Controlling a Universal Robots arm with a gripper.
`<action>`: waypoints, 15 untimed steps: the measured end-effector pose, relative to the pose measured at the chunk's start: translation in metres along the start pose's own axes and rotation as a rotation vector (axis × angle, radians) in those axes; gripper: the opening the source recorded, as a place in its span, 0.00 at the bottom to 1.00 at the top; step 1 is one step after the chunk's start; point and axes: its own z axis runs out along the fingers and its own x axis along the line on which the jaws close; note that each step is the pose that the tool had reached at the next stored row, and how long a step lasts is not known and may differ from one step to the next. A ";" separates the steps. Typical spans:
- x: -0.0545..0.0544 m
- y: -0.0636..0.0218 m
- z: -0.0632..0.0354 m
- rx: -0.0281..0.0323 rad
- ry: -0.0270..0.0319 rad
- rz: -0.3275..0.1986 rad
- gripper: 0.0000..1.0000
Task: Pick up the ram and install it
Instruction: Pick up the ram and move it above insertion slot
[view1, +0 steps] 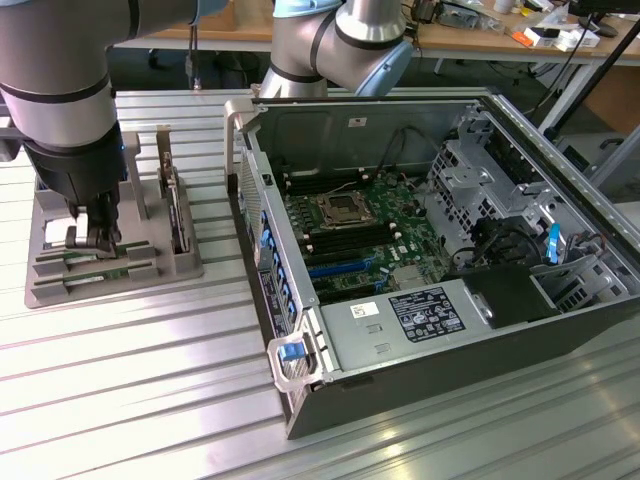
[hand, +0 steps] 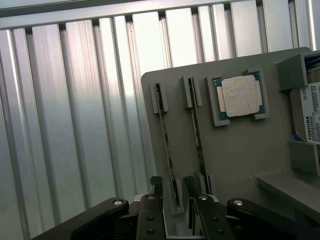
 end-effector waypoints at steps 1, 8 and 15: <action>0.000 0.0000 0.0005 0.0000 0.0001 0.000 0.30; 0.000 -0.0002 0.0047 0.0000 0.0000 0.000 0.30; 0.000 -0.0004 0.0093 0.0000 0.0000 0.000 0.30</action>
